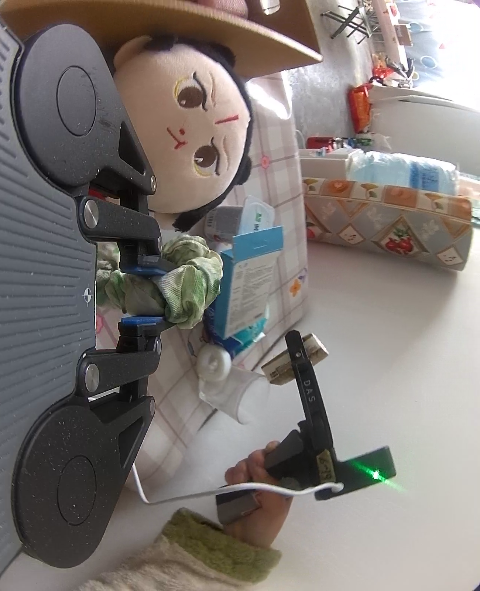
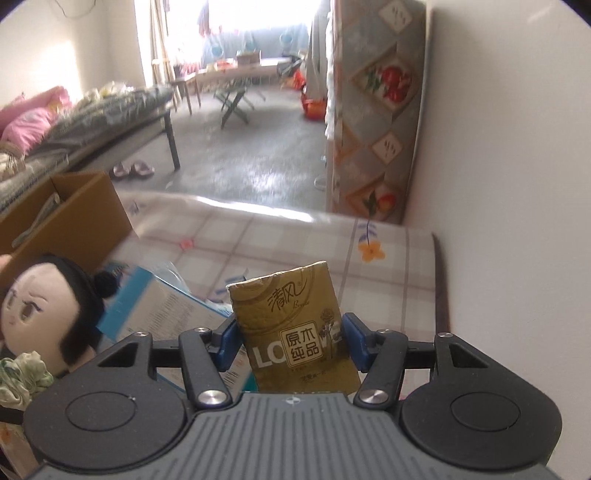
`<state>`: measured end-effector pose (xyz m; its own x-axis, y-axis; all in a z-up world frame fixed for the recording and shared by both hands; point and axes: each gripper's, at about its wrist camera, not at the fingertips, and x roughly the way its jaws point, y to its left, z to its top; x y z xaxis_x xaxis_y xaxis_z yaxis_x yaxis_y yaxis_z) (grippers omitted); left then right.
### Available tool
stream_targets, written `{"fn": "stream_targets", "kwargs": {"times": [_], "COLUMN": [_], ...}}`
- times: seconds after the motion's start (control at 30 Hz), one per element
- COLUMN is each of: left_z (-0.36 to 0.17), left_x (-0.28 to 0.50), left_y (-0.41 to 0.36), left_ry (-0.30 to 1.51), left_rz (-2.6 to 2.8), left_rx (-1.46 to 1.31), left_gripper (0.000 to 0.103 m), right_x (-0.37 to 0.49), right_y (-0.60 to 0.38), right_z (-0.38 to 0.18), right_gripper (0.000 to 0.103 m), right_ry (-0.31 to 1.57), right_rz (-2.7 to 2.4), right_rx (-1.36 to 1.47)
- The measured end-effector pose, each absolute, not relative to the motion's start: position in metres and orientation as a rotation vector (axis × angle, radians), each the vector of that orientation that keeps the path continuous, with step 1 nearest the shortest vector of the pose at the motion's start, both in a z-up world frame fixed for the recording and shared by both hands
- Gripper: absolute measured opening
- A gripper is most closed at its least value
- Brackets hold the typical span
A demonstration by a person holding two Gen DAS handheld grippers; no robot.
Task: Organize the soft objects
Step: 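Carry the scrunchie with the left tool while the right tool carries the tissue pack to the box, then open the right tool dropping the tissue pack while the left tool releases the scrunchie into the box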
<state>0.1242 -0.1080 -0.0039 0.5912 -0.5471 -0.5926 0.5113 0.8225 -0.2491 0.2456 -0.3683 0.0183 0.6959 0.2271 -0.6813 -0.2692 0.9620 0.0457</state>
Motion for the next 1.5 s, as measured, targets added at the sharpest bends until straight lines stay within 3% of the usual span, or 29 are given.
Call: {"fn": "stream_targets", "kwargs": {"times": [0.47,0.73,0.87,1.0,1.17,1.3,1.5], "left_z": [0.053,0.085,0.077,0.047,0.001,-0.029,-0.058], "left_x": [0.056,0.054,0.092,0.142,0.203,0.241,0.276], "left_y": [-0.032,0.052,0.08,0.1,0.115,0.118,0.129], "left_ry": [0.53,0.441,0.511,0.656,0.869,0.998,1.118], "left_rz": [-0.483,-0.262,-0.209,-0.159,-0.165,-0.17,-0.18], "left_rx": [-0.193,-0.221,-0.203,-0.195,-0.208,-0.209,-0.269], "left_gripper": [0.019,0.019,0.019,0.019,0.019,0.019,0.02], "right_x": [0.139,0.141,0.162,0.2,0.268,0.315,0.353], "right_y": [-0.316,-0.209,-0.129,-0.05,0.027,0.061,0.079], "right_z": [0.128,0.171,0.177,0.16,0.097,0.046,0.001], "right_gripper": [0.061,0.061,0.061,0.061,0.061,0.061,0.061], "right_ry": [0.486,0.481,0.514,0.629,0.865,1.055,1.189], "right_rz": [0.408,0.715,0.839,0.875,0.797,0.723,0.673], "right_rx": [0.036,0.077,0.032,-0.03,-0.119,-0.137,-0.155]}}
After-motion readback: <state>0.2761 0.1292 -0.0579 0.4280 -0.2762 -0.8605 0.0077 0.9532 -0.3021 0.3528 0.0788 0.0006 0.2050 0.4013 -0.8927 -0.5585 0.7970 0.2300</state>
